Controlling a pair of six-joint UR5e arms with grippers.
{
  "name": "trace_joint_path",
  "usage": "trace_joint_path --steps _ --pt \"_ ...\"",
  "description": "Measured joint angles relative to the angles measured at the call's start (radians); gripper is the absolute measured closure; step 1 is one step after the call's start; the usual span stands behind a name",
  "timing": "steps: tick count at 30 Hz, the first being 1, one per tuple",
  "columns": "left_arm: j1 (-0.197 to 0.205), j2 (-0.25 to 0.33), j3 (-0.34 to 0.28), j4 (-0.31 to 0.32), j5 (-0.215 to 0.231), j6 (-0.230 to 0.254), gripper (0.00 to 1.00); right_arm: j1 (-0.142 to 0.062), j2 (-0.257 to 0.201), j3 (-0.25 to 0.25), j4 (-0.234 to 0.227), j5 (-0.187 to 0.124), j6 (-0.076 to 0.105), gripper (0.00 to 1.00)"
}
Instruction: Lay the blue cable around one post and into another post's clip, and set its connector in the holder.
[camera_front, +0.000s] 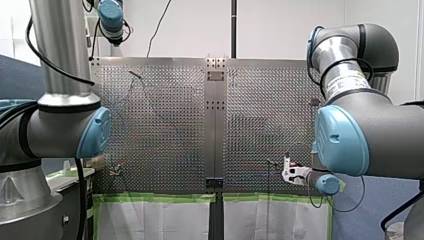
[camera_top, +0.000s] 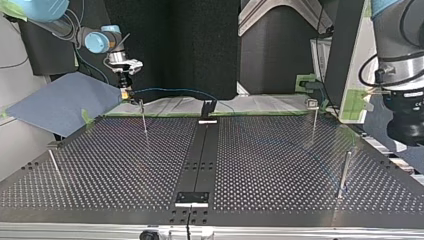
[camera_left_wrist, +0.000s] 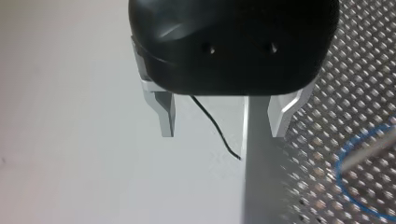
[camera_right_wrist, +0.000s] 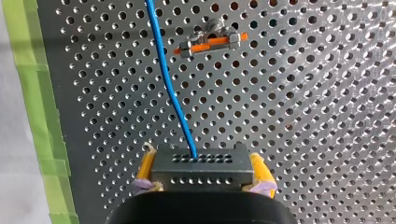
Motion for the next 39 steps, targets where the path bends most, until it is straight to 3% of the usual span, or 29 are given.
trace_joint_path --steps 6,18,26,39 --pt "-0.004 0.043 0.021 -0.052 0.053 0.048 0.00 0.000 0.000 0.000 0.000 -0.001 0.000 1.00" --pt "-0.030 -0.004 -0.068 -0.155 0.150 0.150 0.00 0.000 0.000 -0.002 0.001 -0.002 0.004 1.00" --pt "-0.036 -0.014 -0.076 -0.228 0.160 0.190 0.00 0.001 0.000 -0.002 0.001 -0.002 0.005 1.00" --pt "-0.037 -0.013 -0.031 -0.313 0.156 0.169 0.00 0.001 0.000 -0.003 0.002 -0.002 0.009 1.00"
